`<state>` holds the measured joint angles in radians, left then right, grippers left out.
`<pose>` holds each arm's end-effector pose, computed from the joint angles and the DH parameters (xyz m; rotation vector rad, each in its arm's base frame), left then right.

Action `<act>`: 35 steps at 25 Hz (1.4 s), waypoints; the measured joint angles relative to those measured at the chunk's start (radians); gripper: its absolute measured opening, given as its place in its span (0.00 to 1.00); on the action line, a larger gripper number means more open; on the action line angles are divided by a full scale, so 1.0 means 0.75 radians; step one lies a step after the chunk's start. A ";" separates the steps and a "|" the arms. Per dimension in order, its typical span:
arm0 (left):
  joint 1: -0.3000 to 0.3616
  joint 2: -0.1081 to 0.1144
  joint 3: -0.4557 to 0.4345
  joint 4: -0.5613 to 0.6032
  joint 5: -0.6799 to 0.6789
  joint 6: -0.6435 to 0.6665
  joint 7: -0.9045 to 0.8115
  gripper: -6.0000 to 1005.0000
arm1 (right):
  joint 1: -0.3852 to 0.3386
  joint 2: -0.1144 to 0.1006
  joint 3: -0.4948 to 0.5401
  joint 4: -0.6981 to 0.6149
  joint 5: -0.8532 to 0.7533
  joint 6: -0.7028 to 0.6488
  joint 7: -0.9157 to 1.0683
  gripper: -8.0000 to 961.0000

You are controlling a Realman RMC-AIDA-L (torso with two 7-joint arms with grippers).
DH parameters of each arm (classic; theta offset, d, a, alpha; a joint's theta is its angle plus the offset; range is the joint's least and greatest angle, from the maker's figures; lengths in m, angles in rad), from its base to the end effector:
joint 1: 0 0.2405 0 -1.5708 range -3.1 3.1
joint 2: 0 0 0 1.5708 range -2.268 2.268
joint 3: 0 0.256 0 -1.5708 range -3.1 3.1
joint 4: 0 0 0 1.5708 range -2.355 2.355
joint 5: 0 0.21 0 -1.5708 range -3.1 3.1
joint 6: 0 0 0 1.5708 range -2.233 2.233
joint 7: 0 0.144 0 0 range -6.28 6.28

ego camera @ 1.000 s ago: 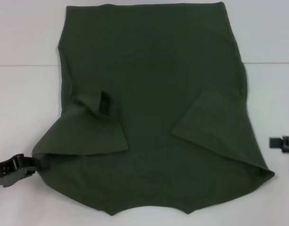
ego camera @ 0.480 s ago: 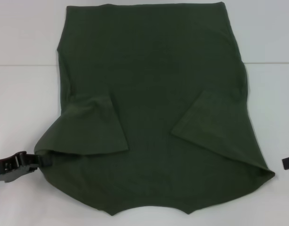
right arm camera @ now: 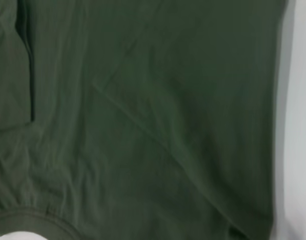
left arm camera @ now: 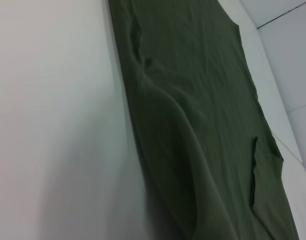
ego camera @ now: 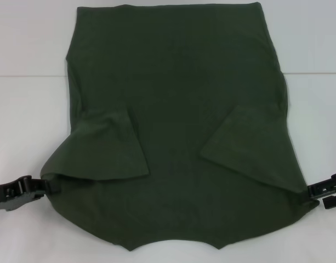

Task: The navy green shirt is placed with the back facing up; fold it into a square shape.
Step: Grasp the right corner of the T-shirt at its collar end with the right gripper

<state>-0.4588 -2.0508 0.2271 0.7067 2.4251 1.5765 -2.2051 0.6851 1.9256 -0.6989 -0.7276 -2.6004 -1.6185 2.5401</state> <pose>-0.3527 0.2904 0.0434 -1.9988 -1.9368 -0.6694 0.2982 0.3527 0.0566 -2.2323 1.9147 -0.1095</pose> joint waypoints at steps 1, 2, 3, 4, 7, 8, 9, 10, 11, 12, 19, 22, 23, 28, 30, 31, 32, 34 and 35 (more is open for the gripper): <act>-0.001 0.000 0.000 0.000 0.000 0.001 0.000 0.03 | -0.001 -0.001 0.000 0.000 0.000 0.002 0.001 0.89; -0.001 0.000 0.000 -0.001 -0.001 0.002 0.000 0.03 | -0.004 -0.003 0.003 0.000 0.000 0.007 0.001 0.89; -0.001 0.000 0.000 -0.001 -0.001 0.003 0.001 0.03 | -0.006 -0.004 0.006 0.000 0.001 0.010 0.001 0.89; -0.002 0.000 0.000 -0.002 -0.003 0.004 0.002 0.03 | -0.009 -0.005 0.009 0.001 0.001 0.016 0.001 0.89; -0.003 0.000 0.000 -0.004 -0.006 0.007 0.004 0.03 | -0.013 0.001 0.011 0.001 0.002 0.028 0.001 0.89; -0.003 0.000 0.000 -0.004 -0.007 0.007 0.004 0.03 | -0.013 0.005 0.009 0.002 0.001 0.036 0.001 0.89; -0.003 0.000 0.000 -0.005 -0.009 0.007 0.005 0.03 | -0.014 0.008 0.006 0.004 0.001 0.044 0.001 0.89; -0.004 0.000 0.000 -0.005 -0.009 0.007 0.005 0.03 | -0.013 0.011 0.003 0.009 0.001 0.052 0.000 0.89; -0.005 0.000 0.000 -0.005 -0.009 0.007 0.005 0.03 | -0.012 0.013 0.001 0.018 0.001 0.058 -0.001 0.89; -0.006 0.000 0.000 -0.005 -0.008 0.007 0.005 0.03 | -0.009 0.015 0.000 0.028 0.000 0.065 -0.002 0.89; -0.011 0.002 0.000 -0.008 -0.009 0.011 0.007 0.03 | 0.001 0.022 -0.002 0.054 0.001 0.095 -0.011 0.89; -0.012 0.002 0.000 -0.008 -0.010 0.013 0.007 0.03 | 0.005 0.027 -0.003 0.054 0.005 0.100 -0.014 0.89; -0.012 0.002 0.000 -0.008 -0.010 0.013 0.008 0.03 | 0.007 0.029 -0.003 0.054 0.005 0.100 -0.015 0.89; -0.012 0.002 0.000 -0.010 -0.010 0.013 0.009 0.03 | 0.022 0.043 -0.003 0.054 0.007 0.107 -0.025 0.89; -0.012 0.002 0.000 -0.010 -0.010 0.013 0.010 0.03 | 0.028 0.050 -0.004 0.054 0.004 0.114 -0.027 0.89; -0.012 0.002 0.000 -0.010 -0.010 0.013 0.011 0.03 | 0.029 0.053 -0.006 0.054 0.002 0.116 -0.028 0.89; -0.012 0.002 0.000 -0.010 -0.010 0.013 0.012 0.03 | 0.030 0.054 -0.007 0.054 0.002 0.117 -0.028 0.89; -0.012 0.002 0.000 -0.010 -0.010 0.013 0.013 0.03 | 0.030 0.055 -0.009 0.054 0.001 0.120 -0.028 0.89; -0.012 0.002 0.000 -0.010 -0.010 0.013 0.014 0.03 | 0.031 0.055 -0.010 0.054 0.001 0.121 -0.027 0.89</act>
<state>-0.4678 -2.0493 0.2270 0.6994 2.4174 1.5862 -2.1949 0.7082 1.9672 -0.7061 -0.6868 -2.5995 -1.5276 2.5197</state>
